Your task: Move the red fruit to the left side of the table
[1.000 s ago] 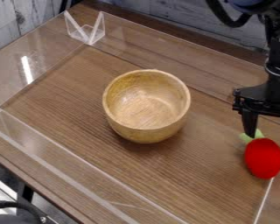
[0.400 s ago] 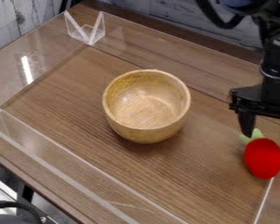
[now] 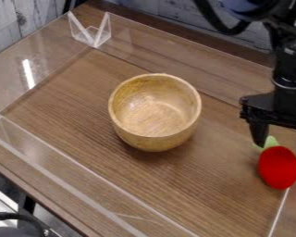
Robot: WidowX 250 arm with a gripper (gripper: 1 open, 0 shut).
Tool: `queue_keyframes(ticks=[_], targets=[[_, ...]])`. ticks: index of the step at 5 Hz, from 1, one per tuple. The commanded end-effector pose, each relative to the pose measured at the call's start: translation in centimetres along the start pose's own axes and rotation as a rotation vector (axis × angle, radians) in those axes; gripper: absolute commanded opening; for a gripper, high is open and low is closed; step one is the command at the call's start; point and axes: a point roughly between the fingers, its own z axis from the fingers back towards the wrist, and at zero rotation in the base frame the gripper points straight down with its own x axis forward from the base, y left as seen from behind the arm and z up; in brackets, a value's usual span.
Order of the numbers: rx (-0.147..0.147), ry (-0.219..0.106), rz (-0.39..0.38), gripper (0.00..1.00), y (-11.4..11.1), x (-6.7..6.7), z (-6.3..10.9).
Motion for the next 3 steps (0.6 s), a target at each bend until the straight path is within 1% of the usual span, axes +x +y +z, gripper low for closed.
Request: queue_keyframes(ticks=[1, 2, 3], targets=[[-0.042, -0.057, -0.059, 1.00, -1.1, 0.0, 2.1], [-0.048, -0.066, -0.092, 1.00, -1.1, 0.9, 2.5], [-0.046, -0.072, -0.118, 1.00, -1.1, 1.8, 2.7]])
